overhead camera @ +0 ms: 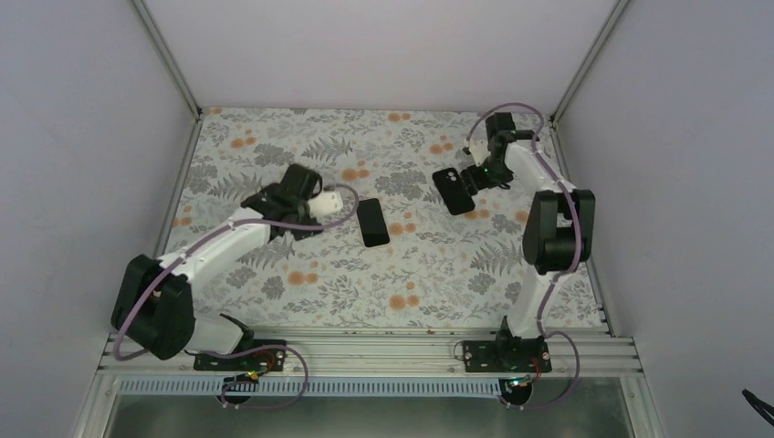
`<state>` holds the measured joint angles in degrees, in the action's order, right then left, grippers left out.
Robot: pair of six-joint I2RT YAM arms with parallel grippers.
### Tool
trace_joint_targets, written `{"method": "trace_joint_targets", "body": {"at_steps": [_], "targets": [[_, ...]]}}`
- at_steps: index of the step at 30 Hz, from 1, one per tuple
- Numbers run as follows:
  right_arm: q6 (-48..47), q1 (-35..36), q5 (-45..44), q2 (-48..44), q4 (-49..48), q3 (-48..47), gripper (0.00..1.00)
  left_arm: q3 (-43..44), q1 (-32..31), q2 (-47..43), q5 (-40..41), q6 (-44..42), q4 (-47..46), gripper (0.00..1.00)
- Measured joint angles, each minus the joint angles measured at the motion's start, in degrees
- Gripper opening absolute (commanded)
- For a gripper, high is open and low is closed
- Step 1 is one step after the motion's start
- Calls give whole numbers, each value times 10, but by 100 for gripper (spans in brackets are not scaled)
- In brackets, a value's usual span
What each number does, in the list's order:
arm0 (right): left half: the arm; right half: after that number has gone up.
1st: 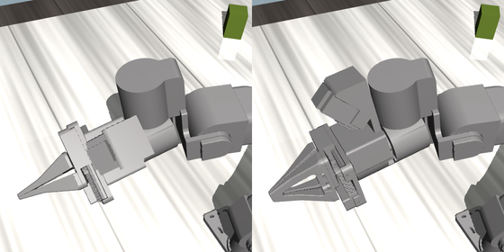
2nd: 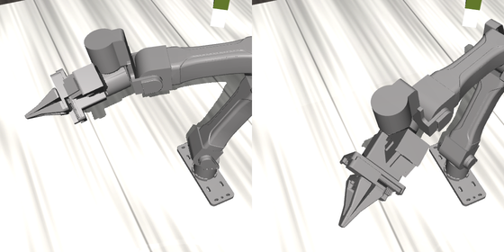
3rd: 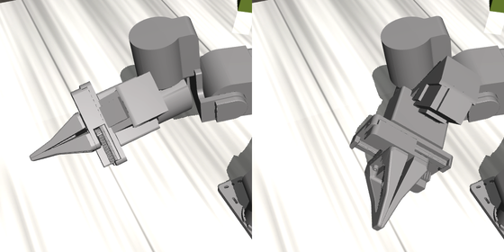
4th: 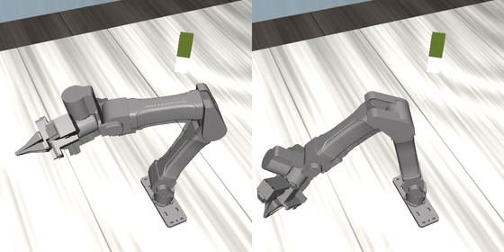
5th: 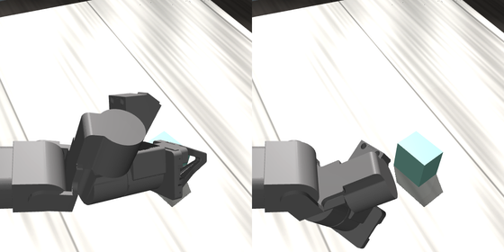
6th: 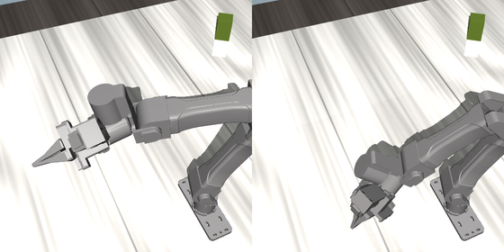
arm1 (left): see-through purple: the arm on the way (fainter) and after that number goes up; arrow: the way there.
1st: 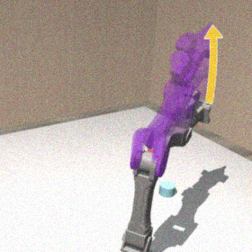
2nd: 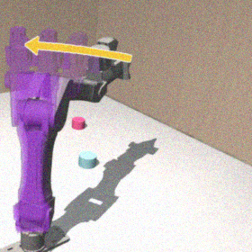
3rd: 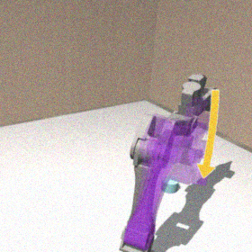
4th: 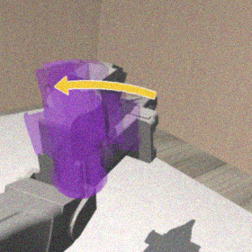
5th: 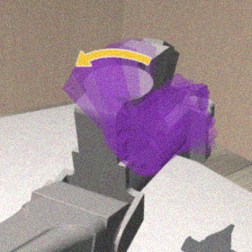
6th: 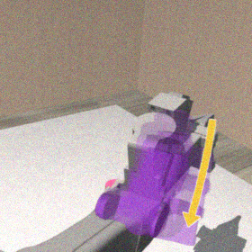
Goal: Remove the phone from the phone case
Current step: Place the phone case at the center of the board, then adjust the phone at the center of the board.
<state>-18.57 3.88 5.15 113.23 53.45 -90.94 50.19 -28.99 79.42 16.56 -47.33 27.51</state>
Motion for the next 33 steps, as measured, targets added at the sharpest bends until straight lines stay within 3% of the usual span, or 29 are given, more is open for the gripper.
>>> {"method": "trace_joint_targets", "body": {"at_steps": [4, 5, 6, 7, 8, 12, 18, 22, 28, 33], "targets": [[-28, 46, -35, -105, -5, 50, 71, 121, 4, -22, -70, 31, 43, 93], [-32, 70, -35, -130, -5, 60, 64, 149, 7, -21, -86, 41, 44, 88], [-38, 89, -33, -147, -5, 64, 38, 166, 10, -18, -97, 49, 44, 81], [-43, 113, -24, -161, -2, 67, 10, 183, 12, -13, -109, 56, 43, 69], [-52, 132, -12, -169, 1, 69, 4, 199, 13, -1, -123, 65, 46, 55], [-77, 201, 29, -191, 5, 117, 4, 272, 16, 98, -177, 101, 48, 4], [-96, 334, 41, -221, -2, 243, 4, 410, 16, 290, -252, 134, 91, 2], [-96, 418, 42, -219, -25, 265, 4, 517, 16, 392, -289, 150, 128, 2], [-97, 453, 37, -176, -62, 250, 4, 646, 11, 498, -323, 156, 188, 2], [-105, 456, 7, -125, -94, 247, 4, 660, -1, 529, -322, 161, 208, 2]]}}
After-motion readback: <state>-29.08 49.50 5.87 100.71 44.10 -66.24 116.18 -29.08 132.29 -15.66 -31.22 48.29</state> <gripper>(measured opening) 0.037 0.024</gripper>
